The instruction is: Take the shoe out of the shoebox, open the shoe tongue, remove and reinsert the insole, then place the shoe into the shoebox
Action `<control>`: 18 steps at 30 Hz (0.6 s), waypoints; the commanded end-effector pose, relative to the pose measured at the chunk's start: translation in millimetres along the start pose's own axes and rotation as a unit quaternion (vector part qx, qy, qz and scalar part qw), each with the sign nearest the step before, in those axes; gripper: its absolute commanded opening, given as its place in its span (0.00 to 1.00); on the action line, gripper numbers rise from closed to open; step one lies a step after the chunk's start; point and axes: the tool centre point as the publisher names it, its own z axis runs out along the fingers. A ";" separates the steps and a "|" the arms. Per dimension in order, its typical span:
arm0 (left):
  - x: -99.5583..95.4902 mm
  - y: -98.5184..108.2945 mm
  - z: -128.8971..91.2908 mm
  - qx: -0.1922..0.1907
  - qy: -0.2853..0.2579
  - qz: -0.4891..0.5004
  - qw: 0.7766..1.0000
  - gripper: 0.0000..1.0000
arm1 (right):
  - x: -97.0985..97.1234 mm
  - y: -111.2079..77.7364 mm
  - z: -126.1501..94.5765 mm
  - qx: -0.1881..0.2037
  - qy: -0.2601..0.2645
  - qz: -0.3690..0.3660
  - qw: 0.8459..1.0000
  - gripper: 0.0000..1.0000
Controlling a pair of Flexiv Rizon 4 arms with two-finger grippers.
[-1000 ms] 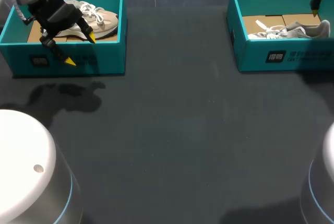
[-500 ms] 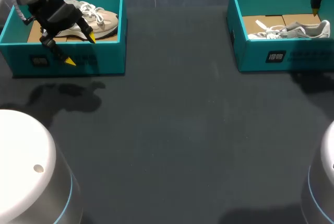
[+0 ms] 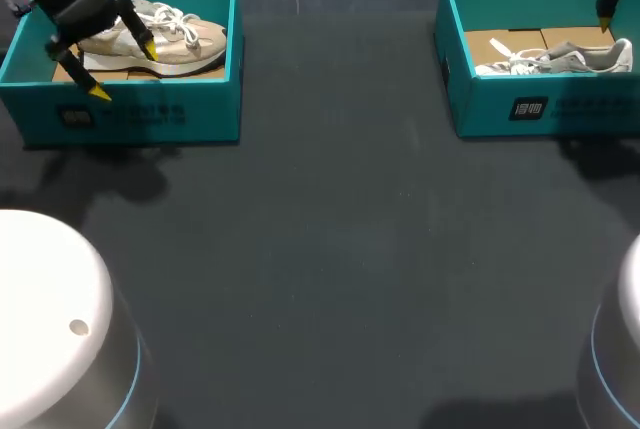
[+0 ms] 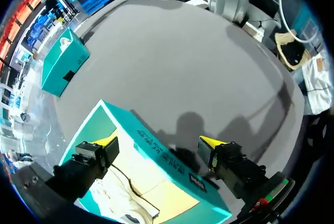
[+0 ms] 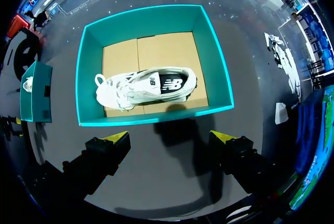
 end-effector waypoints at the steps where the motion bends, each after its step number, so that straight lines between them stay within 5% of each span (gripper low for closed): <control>1: -13.9 40.0 -20.0 -0.037 0.077 0.136 0.987 1.00 | -0.3 -1.0 -0.4 -0.001 0.000 0.000 1.000 1.00; 18: -14.5 51.7 -20.1 -0.051 0.100 0.176 0.978 1.00 | -0.3 -1.0 -0.4 -0.001 0.000 0.000 1.000 1.00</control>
